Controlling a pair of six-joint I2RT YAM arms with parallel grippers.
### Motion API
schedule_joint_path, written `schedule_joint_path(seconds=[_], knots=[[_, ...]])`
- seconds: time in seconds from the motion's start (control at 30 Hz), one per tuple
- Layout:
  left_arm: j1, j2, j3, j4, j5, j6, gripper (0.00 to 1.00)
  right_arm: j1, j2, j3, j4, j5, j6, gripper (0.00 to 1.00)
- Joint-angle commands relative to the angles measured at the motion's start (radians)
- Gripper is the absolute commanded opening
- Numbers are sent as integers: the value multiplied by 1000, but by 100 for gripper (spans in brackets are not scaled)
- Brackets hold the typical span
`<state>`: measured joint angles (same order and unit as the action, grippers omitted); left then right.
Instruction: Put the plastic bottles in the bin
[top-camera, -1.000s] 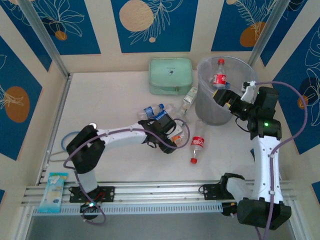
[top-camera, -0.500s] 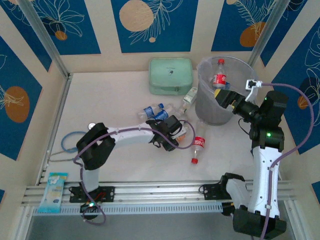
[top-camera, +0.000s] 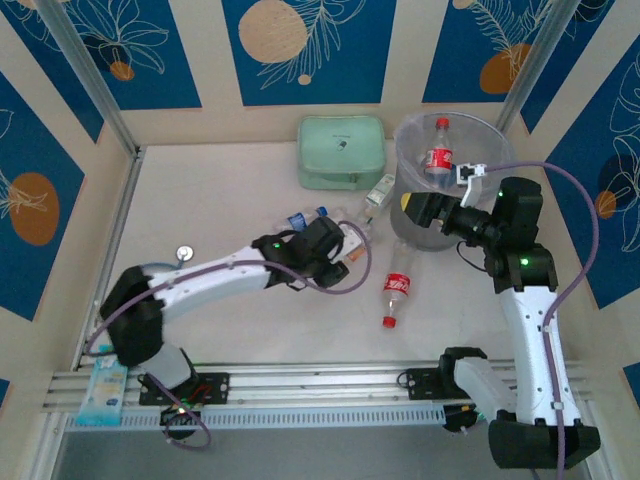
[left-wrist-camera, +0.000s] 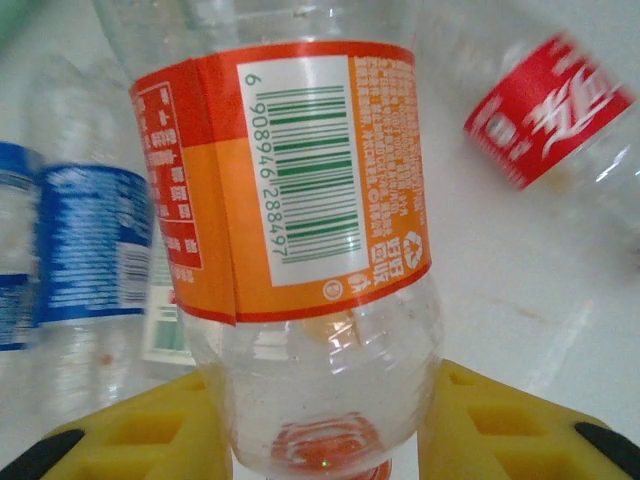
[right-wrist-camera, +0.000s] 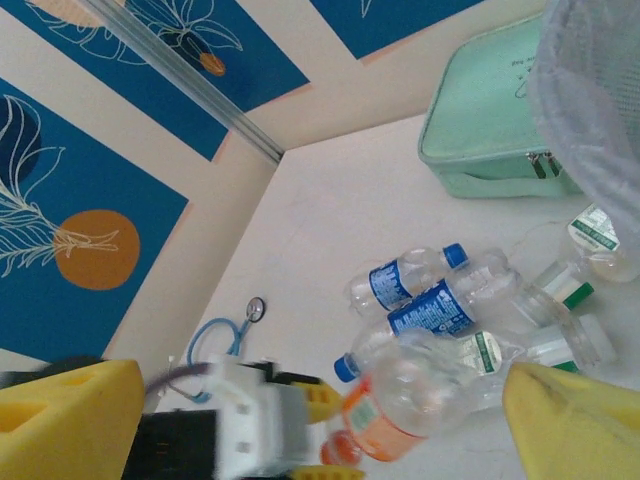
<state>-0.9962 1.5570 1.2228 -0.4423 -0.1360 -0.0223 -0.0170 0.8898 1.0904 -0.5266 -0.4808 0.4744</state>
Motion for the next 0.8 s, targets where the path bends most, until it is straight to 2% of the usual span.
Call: schedule_joint_path(seconds=[0.0, 0.1, 0.2, 0.27, 0.3, 0.37, 0.5, 0.57, 0.6, 0.77], knots=[[25, -69, -54, 43, 12, -66, 41, 26, 20, -19, -27, 120, 48, 89], [50, -123, -81, 66, 59, -108, 41, 36, 84, 16, -72, 95, 23, 82], [70, -181, -146, 185, 157, -138, 41, 100, 134, 28, -41, 45, 29, 75], [78, -206, -178, 257, 209, -156, 41, 147, 167, 28, -16, 36, 29, 66], [82, -209, -184, 277, 228, -163, 41, 169, 183, 27, -3, 35, 28, 65], [84, -200, -176, 293, 264, -163, 41, 210, 215, 33, 17, 17, 18, 66], [85, -175, -164, 339, 315, -141, 41, 270, 294, 89, -27, 40, -28, 83], [84, -172, -168, 367, 319, -140, 41, 277, 323, 104, -35, 47, -36, 87], [85, -171, -169, 375, 316, -138, 41, 279, 334, 107, -31, 44, -34, 87], [92, -173, -170, 378, 304, -123, 41, 287, 377, 116, 5, 24, -5, 75]])
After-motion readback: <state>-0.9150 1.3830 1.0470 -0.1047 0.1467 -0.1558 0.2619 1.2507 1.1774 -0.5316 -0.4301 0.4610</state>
